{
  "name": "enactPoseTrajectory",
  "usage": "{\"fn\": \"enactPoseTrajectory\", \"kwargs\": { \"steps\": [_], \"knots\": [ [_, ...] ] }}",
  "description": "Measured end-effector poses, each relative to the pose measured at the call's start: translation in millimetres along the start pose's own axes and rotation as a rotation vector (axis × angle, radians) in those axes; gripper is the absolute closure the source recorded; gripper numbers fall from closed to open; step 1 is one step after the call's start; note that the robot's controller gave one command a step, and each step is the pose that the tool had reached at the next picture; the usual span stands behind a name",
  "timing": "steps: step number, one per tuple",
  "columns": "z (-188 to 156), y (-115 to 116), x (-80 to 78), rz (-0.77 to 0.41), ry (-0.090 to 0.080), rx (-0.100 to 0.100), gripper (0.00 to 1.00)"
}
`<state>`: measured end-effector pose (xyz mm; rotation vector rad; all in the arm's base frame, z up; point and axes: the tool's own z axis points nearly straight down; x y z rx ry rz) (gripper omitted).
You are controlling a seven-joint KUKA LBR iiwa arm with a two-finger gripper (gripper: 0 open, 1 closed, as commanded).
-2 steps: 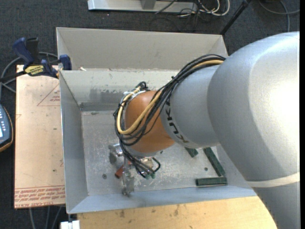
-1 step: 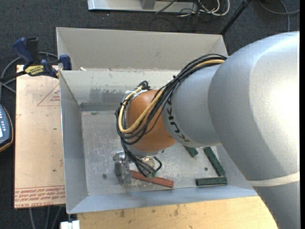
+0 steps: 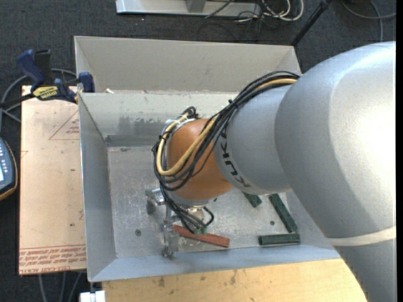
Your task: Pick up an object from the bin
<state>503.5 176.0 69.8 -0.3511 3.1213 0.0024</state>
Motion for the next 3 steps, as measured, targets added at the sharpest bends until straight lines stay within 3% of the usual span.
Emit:
{"fn": "enactPoseTrajectory", "kwargs": {
  "steps": [1, 2, 3],
  "knots": [
    [-1.5, -70.4, 19.6, -0.089, -0.007, 0.003, 0.00],
    [-0.7, -66.3, 20.9, -0.094, -0.001, 0.000, 1.00],
    [-157.8, -49.6, 26.1, -0.040, -0.010, 0.001, 1.00]
  ]
}}
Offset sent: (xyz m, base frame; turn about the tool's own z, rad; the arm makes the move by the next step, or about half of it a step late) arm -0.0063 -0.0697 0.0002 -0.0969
